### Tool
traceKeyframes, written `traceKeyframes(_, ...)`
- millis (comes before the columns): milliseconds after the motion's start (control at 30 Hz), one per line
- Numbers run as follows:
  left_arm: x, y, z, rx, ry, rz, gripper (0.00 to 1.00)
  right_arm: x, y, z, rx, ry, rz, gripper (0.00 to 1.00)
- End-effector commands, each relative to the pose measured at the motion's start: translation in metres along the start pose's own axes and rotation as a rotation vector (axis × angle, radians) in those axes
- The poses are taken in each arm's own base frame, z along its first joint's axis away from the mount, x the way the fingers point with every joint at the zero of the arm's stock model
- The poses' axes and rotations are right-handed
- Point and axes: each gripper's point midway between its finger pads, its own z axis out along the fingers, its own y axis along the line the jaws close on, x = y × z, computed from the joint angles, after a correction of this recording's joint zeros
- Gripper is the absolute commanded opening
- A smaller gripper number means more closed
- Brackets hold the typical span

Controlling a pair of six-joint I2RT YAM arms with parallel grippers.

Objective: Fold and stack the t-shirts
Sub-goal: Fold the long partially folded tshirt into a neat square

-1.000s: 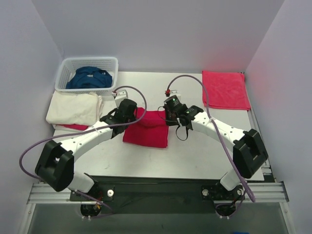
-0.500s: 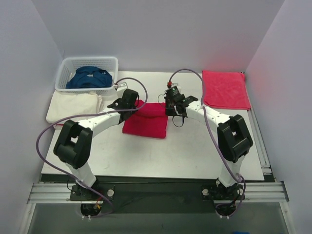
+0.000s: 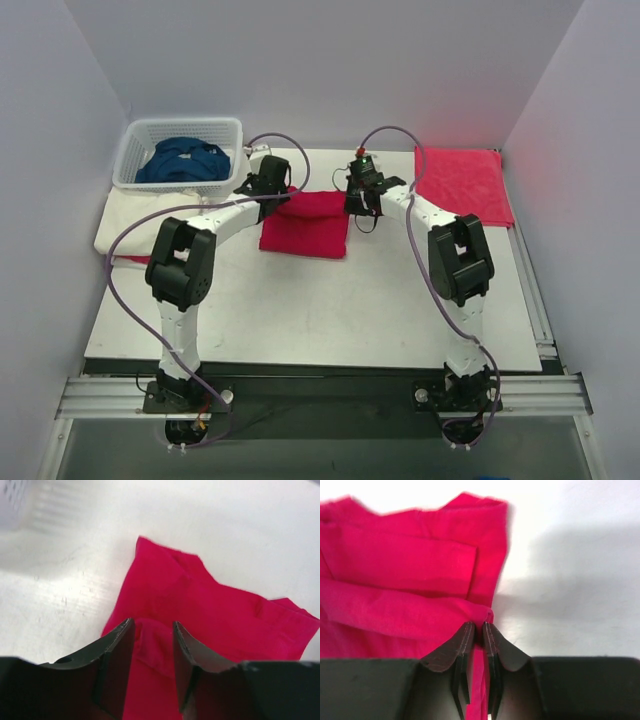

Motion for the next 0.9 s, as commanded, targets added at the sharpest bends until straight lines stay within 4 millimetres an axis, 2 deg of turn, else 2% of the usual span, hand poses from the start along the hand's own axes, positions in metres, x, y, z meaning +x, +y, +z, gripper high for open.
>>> traceKeyframes(0, -0.067, -0.029, -0.010, 0.085, -0.168, -0.051, 0.50, -0.054, -0.015, -0.019, 0.027, -0.106, 0.094, 0.15)
traceKeyframes(67, -0.086, -0.034, -0.020, 0.118, -0.233, -0.072, 0.57, -0.065, -0.018, -0.026, 0.032, -0.136, 0.101, 0.17)
traceKeyframes(100, -0.096, -0.039, -0.025, 0.146, -0.265, -0.081, 0.57, -0.070, -0.017, -0.031, 0.032, -0.151, 0.094, 0.18)
traceKeyframes(167, -0.099, -0.041, -0.033, 0.166, -0.269, -0.073, 0.58, -0.069, -0.015, -0.036, 0.031, -0.150, 0.074, 0.18)
traceKeyframes(233, -0.094, -0.047, -0.038, 0.212, -0.237, -0.048, 0.58, -0.068, -0.011, -0.041, 0.028, -0.151, 0.058, 0.19)
traceKeyframes(333, -0.070, -0.049, -0.041, 0.248, -0.166, -0.010, 0.58, -0.053, 0.000, -0.045, 0.007, -0.118, 0.021, 0.19)
traceKeyframes(367, -0.067, -0.050, -0.046, 0.265, -0.159, -0.006, 0.58, -0.049, 0.002, -0.046, 0.002, -0.110, 0.008, 0.19)
traceKeyframes(400, -0.050, -0.049, -0.046, 0.293, -0.122, 0.011, 0.58, -0.039, 0.012, -0.047, -0.015, -0.092, -0.014, 0.19)
traceKeyframes(433, -0.047, -0.050, -0.049, 0.309, -0.112, 0.011, 0.58, -0.035, 0.016, -0.047, -0.024, -0.083, -0.028, 0.18)
traceKeyframes(500, -0.026, -0.053, -0.050, 0.364, -0.047, 0.026, 0.57, -0.024, 0.026, -0.047, -0.042, -0.061, -0.060, 0.19)
traceKeyframes(633, 0.006, -0.062, -0.040, 0.423, 0.057, 0.053, 0.57, -0.005, 0.046, -0.042, -0.115, 0.001, -0.097, 0.19)
traceKeyframes(733, 0.019, -0.061, -0.025, 0.399, 0.091, 0.049, 0.56, 0.001, 0.048, -0.030, -0.121, 0.032, -0.095, 0.19)
traceKeyframes(767, 0.019, -0.059, -0.021, 0.382, 0.087, 0.043, 0.56, 0.006, 0.047, -0.023, -0.124, 0.054, -0.099, 0.19)
traceKeyframes(867, 0.018, -0.055, -0.007, 0.331, 0.072, 0.029, 0.56, 0.006, 0.048, -0.012, -0.124, 0.060, -0.115, 0.18)
